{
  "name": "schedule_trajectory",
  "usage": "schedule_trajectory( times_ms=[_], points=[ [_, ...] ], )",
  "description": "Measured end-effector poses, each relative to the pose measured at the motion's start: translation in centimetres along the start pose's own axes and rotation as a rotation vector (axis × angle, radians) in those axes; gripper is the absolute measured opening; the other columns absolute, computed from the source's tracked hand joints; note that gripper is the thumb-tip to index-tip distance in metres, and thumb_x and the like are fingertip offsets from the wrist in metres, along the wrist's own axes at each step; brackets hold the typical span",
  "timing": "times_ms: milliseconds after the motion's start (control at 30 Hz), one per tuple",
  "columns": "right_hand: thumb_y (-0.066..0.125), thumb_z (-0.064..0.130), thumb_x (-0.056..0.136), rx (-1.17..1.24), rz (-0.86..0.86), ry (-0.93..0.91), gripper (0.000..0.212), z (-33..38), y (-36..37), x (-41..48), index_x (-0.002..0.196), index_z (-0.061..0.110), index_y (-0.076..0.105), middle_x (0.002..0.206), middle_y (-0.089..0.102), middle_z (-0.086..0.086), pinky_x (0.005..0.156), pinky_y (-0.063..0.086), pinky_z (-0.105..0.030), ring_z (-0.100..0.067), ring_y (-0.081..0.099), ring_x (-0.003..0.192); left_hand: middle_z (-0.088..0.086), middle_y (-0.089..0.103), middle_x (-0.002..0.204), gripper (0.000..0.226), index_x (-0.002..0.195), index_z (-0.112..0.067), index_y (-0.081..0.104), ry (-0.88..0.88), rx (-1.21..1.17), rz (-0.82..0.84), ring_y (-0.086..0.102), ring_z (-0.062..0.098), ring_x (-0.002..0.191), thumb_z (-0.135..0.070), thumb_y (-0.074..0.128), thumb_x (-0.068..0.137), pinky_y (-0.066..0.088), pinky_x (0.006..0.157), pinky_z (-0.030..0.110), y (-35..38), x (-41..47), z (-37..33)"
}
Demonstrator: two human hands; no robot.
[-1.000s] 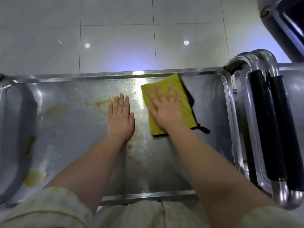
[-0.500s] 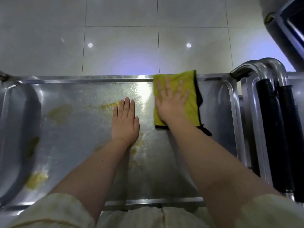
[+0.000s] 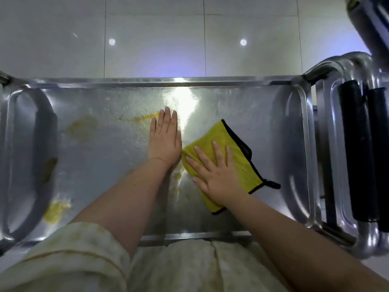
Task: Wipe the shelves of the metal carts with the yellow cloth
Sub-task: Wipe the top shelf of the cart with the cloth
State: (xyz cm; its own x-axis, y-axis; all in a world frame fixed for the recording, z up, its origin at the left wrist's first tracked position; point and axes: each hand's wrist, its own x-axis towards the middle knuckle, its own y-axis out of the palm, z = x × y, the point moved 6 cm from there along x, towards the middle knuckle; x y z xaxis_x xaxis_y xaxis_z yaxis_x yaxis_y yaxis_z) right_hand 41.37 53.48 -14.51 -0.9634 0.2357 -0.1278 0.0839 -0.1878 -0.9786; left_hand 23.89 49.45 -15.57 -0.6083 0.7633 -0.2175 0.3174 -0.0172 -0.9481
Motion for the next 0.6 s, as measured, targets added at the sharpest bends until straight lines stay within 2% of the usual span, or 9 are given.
schedule_trajectory(
  times_ms=[133,200,267,367,433,500,600],
  points=[
    [0.041,0.056,0.094,0.011,0.035,-0.11,0.061,3.6,1.6,-5.6,0.151,0.04,0.025,0.161,0.019,0.006,0.109,0.016,-0.07,-0.046,0.011,0.145,0.013,0.0,0.162,0.064,0.155,-0.013,0.006,0.007,0.043,0.019,-0.004,0.027,0.149,-0.043,0.019,0.1,-0.006,0.12,0.045,0.5,-0.1,0.0],
    [0.04,0.06,0.094,0.006,0.082,-0.191,0.063,3.5,1.7,-5.8,0.151,0.043,0.022,0.161,0.017,0.008,0.109,0.014,-0.07,-0.045,0.009,0.146,0.013,-0.002,0.162,0.066,0.155,-0.019,0.004,0.029,0.073,0.02,-0.006,0.028,0.149,-0.051,0.016,0.098,-0.006,0.12,0.046,0.7,-0.2,0.0],
    [0.037,0.063,0.094,-0.015,0.118,-0.216,0.062,1.6,1.1,-3.8,0.151,0.045,0.021,0.161,0.017,0.008,0.11,0.012,-0.069,-0.045,0.009,0.146,0.013,0.0,0.162,0.064,0.155,-0.023,0.007,0.052,0.059,0.006,-0.003,0.029,0.149,-0.05,0.02,0.098,-0.005,0.12,0.047,0.8,-0.2,-0.1],
    [0.027,0.064,0.095,-0.064,0.076,-0.003,0.06,-4.3,-0.9,2.9,0.151,0.046,0.019,0.161,0.016,0.006,0.11,0.013,-0.069,-0.047,0.007,0.145,0.008,0.005,0.162,0.06,0.154,-0.024,0.014,0.06,0.021,-0.008,0.001,0.026,0.149,-0.042,0.026,0.099,-0.005,0.12,0.047,0.8,-0.1,0.0],
    [0.013,0.065,0.094,-0.045,0.068,0.203,0.06,-8.9,-1.8,8.0,0.151,0.047,0.005,0.163,0.004,0.007,0.111,0.005,-0.069,-0.045,-0.002,0.146,0.004,0.005,0.163,0.059,0.154,-0.025,0.012,0.064,0.035,-0.012,0.0,0.024,0.149,-0.042,0.024,0.099,-0.005,0.119,0.047,0.9,-0.1,-0.1],
    [0.008,0.066,0.094,0.021,0.061,0.392,0.059,-12.5,-2.6,11.7,0.149,0.049,-0.005,0.163,-0.007,0.01,0.112,-0.004,-0.067,-0.043,-0.011,0.146,0.0,0.001,0.162,0.059,0.154,-0.028,0.009,0.073,0.049,-0.01,-0.003,0.023,0.149,-0.046,0.021,0.099,-0.004,0.119,0.049,0.9,-0.2,-0.1],
    [0.008,0.066,0.094,0.027,0.056,0.497,0.06,-13.8,-2.9,13.3,0.149,0.049,-0.008,0.162,-0.012,0.01,0.112,-0.007,-0.066,-0.044,-0.014,0.145,-0.003,-0.003,0.162,0.06,0.154,-0.034,0.003,0.072,0.076,-0.004,-0.006,0.022,0.149,-0.053,0.016,0.099,-0.003,0.119,0.052,0.9,0.0,-0.2]
  ],
)
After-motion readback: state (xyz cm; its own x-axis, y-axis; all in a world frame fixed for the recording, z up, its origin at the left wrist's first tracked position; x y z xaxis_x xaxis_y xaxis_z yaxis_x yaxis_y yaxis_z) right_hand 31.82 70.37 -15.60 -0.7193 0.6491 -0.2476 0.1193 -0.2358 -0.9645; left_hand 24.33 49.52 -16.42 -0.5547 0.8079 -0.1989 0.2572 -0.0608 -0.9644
